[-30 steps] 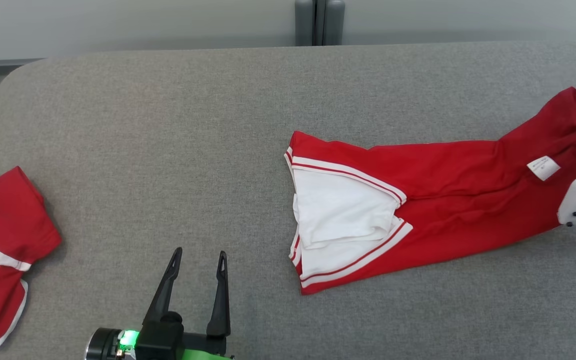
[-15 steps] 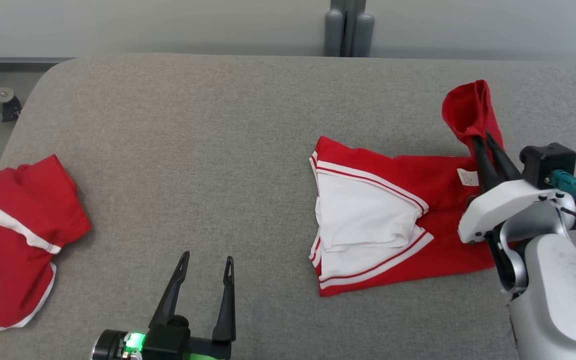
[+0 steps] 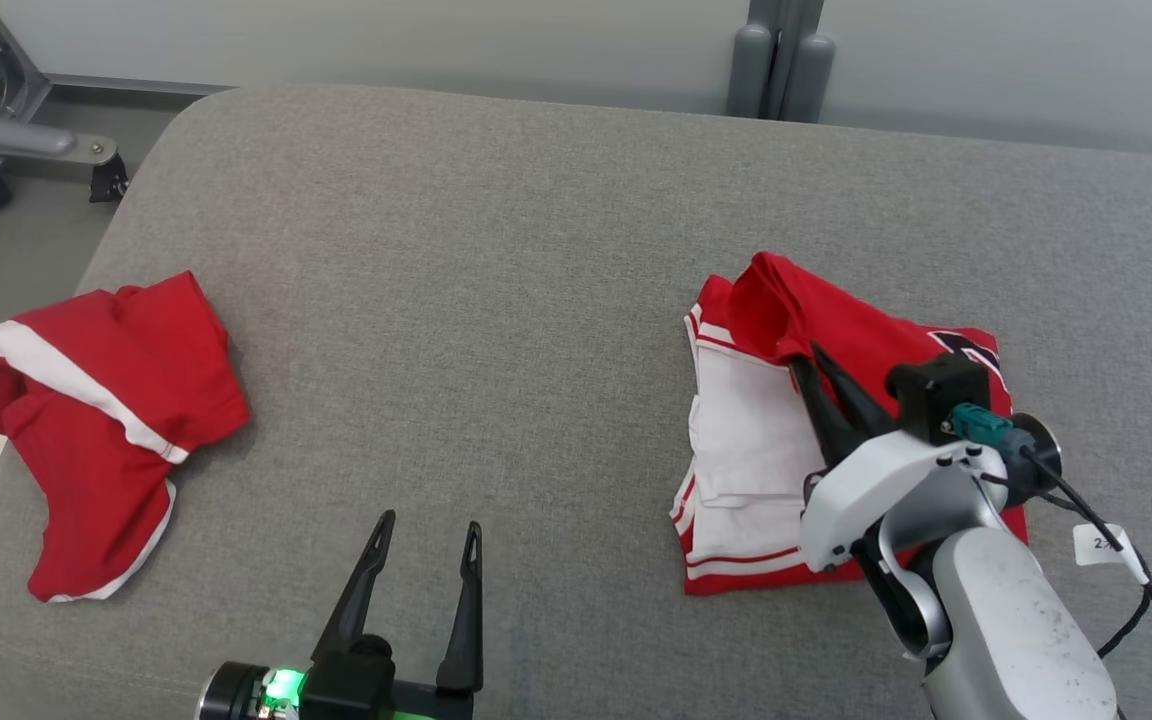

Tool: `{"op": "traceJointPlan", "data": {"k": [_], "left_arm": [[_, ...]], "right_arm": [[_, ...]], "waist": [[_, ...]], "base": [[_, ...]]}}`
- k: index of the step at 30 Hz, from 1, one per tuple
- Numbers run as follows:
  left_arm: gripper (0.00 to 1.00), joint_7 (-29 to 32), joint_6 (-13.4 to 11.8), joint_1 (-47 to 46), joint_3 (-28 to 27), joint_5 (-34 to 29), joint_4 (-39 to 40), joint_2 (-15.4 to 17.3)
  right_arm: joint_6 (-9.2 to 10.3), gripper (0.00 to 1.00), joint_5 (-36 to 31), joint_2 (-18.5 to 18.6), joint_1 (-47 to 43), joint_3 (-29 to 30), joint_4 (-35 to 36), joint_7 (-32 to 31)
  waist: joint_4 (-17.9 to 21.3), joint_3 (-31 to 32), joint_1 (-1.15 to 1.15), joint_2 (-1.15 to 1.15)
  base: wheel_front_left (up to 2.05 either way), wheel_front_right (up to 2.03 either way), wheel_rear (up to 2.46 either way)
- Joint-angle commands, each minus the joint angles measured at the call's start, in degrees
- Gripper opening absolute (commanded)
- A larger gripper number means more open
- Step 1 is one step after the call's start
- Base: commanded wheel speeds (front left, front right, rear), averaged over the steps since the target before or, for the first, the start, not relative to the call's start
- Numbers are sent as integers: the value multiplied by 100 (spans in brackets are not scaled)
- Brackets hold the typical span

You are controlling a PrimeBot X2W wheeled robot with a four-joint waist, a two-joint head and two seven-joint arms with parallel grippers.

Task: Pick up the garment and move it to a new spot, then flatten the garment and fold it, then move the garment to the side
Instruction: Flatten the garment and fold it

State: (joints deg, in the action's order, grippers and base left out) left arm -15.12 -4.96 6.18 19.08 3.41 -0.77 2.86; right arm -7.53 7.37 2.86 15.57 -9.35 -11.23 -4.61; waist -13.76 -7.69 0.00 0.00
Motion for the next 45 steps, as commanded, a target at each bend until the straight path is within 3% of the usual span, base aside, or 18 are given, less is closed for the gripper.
{"op": "traceJointPlan", "data": {"k": [1, 11, 12, 13, 19, 27, 37, 45], "left_arm": [[100, -3, 30, -30, -4, 22, -25, 7], [100, -3, 89, -1, 43, -22, -112, 8], [100, -3, 93, -3, 46, -33, -125, 8], [100, -3, 95, -11, 45, -42, -136, 7], [100, -3, 110, -13, 15, -77, -147, 7], [100, -3, 32, 92, -17, -48, -104, 8], [100, -3, -15, 102, -380, 61, -1, 8], [100, -3, 42, 253, -619, 31, -20, 9]], "right_arm": [[8, 0, 71, 8, -94, -71, -37, 28], [7, 0, 404, 8, -86, -499, -512, 266], [7, 20, 479, 7, -63, -543, -559, 313], [7, 100, 532, 7, -25, -583, -586, 360], [7, 100, 990, 15, 96, -688, -529, 963], [7, 100, 798, 9, -87, 7, -516, 1685], [7, 100, 767, 254, -558, 728, -773, 1960], [5, 100, 848, 566, -1038, 404, -219, 1980]], "waist": [[-65, 17, 0, 0], [-150, 119, 0, 0], [-148, 129, 0, 0], [-145, 134, 0, 0], [-39, 205, 0, 0], [297, 321, 0, 0], [973, 471, 0, 0], [1300, 737, 0, 0]], "base": [[0, 0, 0], [0, 0, 0], [0, 0, 0], [0, 0, 0], [0, 0, 0], [0, 0, 0], [0, 0, 0], [0, 0, 0]]}}
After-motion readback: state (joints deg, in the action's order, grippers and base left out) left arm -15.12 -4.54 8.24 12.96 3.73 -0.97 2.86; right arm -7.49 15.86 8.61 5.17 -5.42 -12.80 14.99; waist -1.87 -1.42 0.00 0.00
